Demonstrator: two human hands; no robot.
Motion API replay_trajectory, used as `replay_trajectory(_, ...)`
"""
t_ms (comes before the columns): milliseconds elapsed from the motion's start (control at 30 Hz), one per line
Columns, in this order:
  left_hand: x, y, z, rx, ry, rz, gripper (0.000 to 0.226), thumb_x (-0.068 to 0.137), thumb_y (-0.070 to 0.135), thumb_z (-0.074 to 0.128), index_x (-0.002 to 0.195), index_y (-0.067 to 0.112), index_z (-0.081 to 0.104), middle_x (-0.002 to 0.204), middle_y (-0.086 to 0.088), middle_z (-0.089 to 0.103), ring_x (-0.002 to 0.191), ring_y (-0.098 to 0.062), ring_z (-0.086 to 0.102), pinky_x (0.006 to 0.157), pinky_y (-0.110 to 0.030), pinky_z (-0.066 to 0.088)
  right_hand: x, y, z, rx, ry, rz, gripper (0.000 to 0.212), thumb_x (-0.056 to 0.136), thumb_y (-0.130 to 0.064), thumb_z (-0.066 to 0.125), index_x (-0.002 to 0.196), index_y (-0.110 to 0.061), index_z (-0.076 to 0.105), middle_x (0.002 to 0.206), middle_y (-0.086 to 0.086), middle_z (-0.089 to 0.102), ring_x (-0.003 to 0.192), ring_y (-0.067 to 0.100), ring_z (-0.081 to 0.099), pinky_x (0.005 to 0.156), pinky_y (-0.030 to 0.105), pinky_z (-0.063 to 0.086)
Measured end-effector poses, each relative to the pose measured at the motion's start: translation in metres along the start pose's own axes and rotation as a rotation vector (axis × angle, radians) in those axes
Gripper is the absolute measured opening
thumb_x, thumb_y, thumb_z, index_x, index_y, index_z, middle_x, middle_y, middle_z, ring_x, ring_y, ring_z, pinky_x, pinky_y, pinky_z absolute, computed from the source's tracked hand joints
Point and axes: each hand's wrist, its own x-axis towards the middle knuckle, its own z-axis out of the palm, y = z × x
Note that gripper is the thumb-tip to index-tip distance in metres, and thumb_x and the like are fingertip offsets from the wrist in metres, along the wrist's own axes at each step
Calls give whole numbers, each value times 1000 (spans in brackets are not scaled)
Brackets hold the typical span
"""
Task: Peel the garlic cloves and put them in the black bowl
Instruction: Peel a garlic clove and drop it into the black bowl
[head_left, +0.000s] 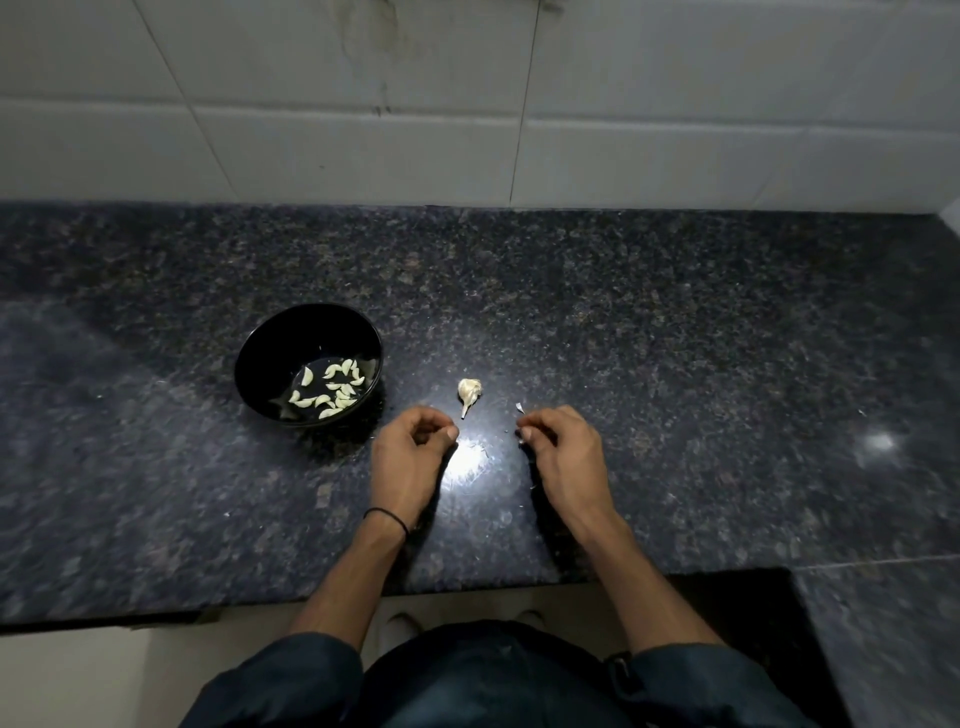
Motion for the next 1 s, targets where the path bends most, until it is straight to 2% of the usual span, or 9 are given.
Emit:
replay_trajectory(67,1,-1,-1,18,-7,19,14,82,-5,72,81,9,71,77,-1,72,70,-8,63,67,-12,48,4,0,-1,-6,29,-13,19,91,4,63,97,-8,77,93,3,65,81,-11,57,75,0,38)
replay_trajectory(233,1,-4,-4,66,4,72,17,82,-5,70,80,12,72,78,-4,73,68,-4,60,66,-11,48,21,-3,-1,-73,85,-91,31,90,17,48,98,1,74,100,10,63,87,-2,56,81,0,38)
replay_trajectory(267,1,-5,-4,76,9,80,19,82,-5,70,80,13,72,77,-3,73,67,-4,61,67,-13,49,25,-2,0,-105,76,-110,33,90,18,46,102,2,73,104,11,63,90,4,58,86,2,39)
replay_trajectory(367,3,-9,-7,96,24,107,21,81,-4,71,78,17,74,77,3,74,73,-8,67,72,-18,53,30,5,8,-249,-35,-214,32,95,7,49,118,0,69,117,12,64,108,28,57,99,28,44)
replay_trajectory(467,3,-11,-9,106,34,121,20,81,-2,73,80,18,77,79,7,75,77,-10,71,76,-20,55,18,11,13,-365,-146,-333,29,100,-9,52,126,-2,64,130,13,58,117,29,53,103,36,43)
replay_trajectory(600,0,-9,-9,129,53,158,19,82,-2,72,83,15,79,80,9,76,77,-4,70,73,-10,51,-13,18,6,-426,-249,-466,26,102,-18,54,125,-8,59,132,6,53,118,23,50,100,35,45)
replay_trajectory(733,0,-15,-9,152,77,161,20,83,1,73,85,20,80,85,9,75,81,-1,69,79,-14,53,-36,32,5,-452,-261,-540,37,89,0,65,124,-8,62,128,5,58,114,21,53,94,33,50)
replay_trajectory(833,-1,-17,-8,142,79,173,19,83,0,72,86,17,80,93,9,77,87,1,70,86,-20,56,-38,31,3,-426,-212,-582,24,91,-7,54,112,-9,65,116,3,61,100,18,53,81,31,49)
replay_trajectory(1000,-6,-17,-10,112,94,181,17,85,-4,69,88,10,78,112,6,73,101,12,64,87,-6,48,-31,27,3,-419,-223,-629,26,89,-12,43,104,-11,65,104,3,63,92,20,54,74,35,52)
